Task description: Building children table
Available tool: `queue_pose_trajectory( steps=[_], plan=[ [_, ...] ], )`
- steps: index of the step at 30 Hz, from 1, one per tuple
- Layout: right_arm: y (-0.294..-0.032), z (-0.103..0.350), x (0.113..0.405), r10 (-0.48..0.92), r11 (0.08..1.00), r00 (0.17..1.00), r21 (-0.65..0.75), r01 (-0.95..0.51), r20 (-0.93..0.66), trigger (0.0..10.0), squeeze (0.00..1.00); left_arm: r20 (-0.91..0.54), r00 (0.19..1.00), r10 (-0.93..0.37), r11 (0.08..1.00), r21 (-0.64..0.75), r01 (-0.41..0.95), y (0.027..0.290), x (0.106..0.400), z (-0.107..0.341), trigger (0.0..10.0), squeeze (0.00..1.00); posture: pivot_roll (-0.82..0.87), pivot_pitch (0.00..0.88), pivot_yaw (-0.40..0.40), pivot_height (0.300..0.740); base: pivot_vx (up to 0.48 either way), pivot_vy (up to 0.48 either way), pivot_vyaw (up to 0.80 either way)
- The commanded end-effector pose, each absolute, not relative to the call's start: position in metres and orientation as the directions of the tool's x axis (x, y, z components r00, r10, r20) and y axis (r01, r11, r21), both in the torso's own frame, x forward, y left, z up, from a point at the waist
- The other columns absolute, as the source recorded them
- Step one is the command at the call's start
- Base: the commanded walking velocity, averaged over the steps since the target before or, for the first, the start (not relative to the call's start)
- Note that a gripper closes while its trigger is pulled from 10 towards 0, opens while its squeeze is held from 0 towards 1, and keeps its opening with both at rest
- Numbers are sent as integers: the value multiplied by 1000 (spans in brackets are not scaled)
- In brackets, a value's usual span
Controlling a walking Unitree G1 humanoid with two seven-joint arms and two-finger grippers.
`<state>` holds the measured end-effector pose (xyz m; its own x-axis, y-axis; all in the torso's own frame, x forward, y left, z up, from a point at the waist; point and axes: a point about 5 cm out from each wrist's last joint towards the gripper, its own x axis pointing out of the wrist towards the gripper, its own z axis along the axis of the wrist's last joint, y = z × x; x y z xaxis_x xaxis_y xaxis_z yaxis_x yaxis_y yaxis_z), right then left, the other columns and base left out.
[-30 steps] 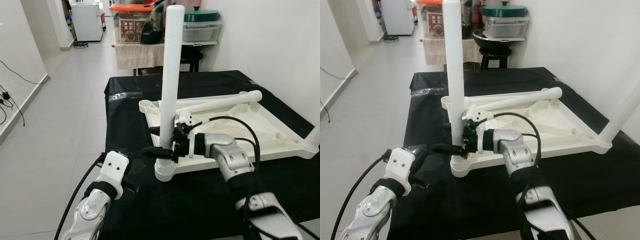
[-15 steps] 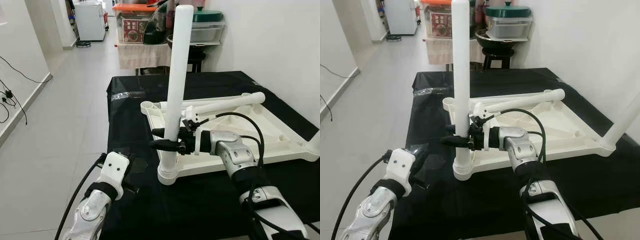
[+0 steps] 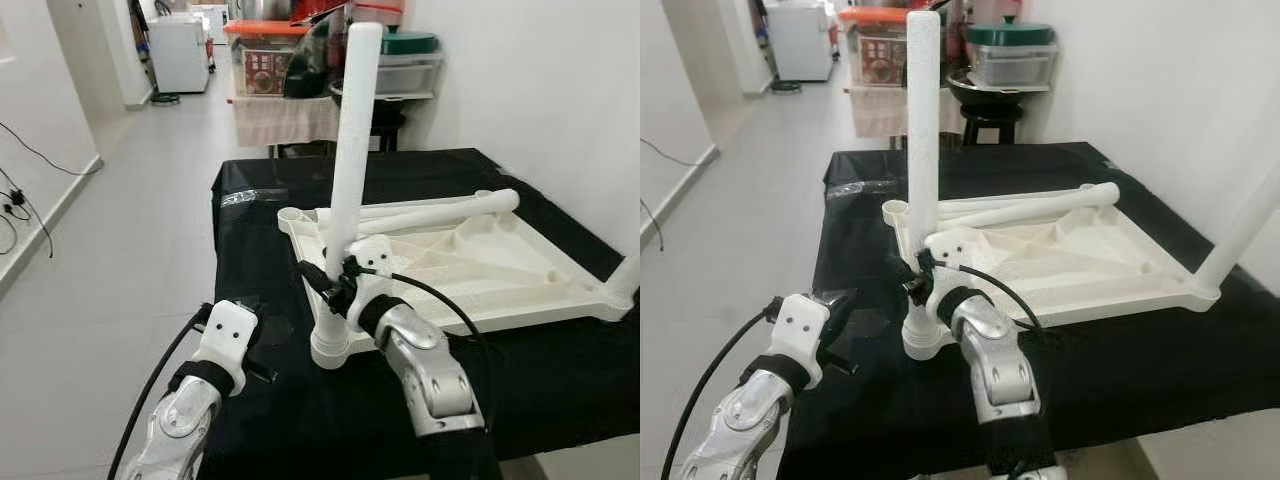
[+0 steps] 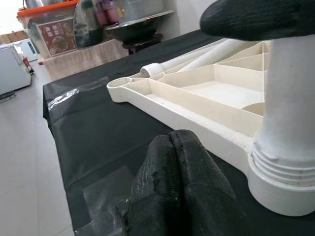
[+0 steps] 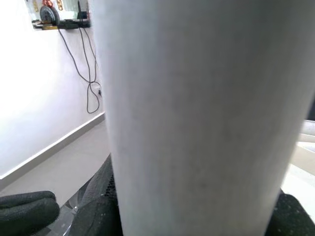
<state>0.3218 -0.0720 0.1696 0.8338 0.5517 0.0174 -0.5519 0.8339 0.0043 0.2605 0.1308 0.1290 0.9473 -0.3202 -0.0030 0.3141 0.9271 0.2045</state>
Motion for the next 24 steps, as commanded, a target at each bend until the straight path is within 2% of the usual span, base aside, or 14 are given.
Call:
queue_pose_trajectory(
  steps=[1,2,5,6,8,9,13,16,19,20,22,24],
  plan=[
    [-77,153,322,526,850,849,34,-525,-45,0,0,-14,950,-313,925,221,308,132,262,127,10000,0,-36,0,-41,740,0,0,0],
    [-80,154,323,513,858,858,49,-511,-41,2667,0,-10,953,-304,927,228,298,132,262,127,10000,0,-37,0,-43,740,0,0,0],
    [-81,154,322,492,870,869,62,-489,-53,2667,0,-10,952,-305,927,226,299,132,262,127,10000,0,-38,0,-42,740,0,0,0],
    [-80,156,319,483,875,874,62,-480,-54,10000,906,-11,952,-307,927,224,301,132,262,127,10000,0,-38,0,-40,740,0,0,0],
    [-79,159,316,478,878,877,60,-475,-54,10000,906,-11,951,-308,926,223,303,131,262,127,10000,0,-38,0,-40,740,0,0,0],
    [-79,162,315,494,868,869,70,-491,-37,10000,1000,-10,951,-309,927,222,304,131,262,128,10000,0,-37,0,-41,740,0,0,0],
    [-80,165,315,520,853,854,78,-517,-22,10000,1000,-10,951,-310,927,221,304,132,262,128,10000,0,-38,0,-41,740,0,0,0],
    [-90,166,308,633,773,774,72,-630,-19,10000,1000,-8,951,-310,927,217,305,132,262,128,10000,0,-41,0,-42,740,0,0,0],
    [-102,163,301,659,752,752,51,-657,-29,10000,1000,-7,951,-310,928,214,304,133,262,128,10000,0,-45,0,-47,740,0,0,0],
    [-102,163,301,659,752,752,51,-657,-29,10000,1000,-7,951,-310,928,214,304,133,262,128,10000,0,-45,0,-47,740,0,0,0],
    [-119,158,297,608,794,793,58,-606,-36,10000,1000,-5,951,-308,929,213,302,134,262,128,10000,0,-48,0,-49,740,0,0,0],
    [-137,154,294,486,872,873,78,-482,-34,10000,1000,-4,953,-304,930,215,298,136,261,128,10000,0,-53,0,-44,740,0,0,0]
  ],
)
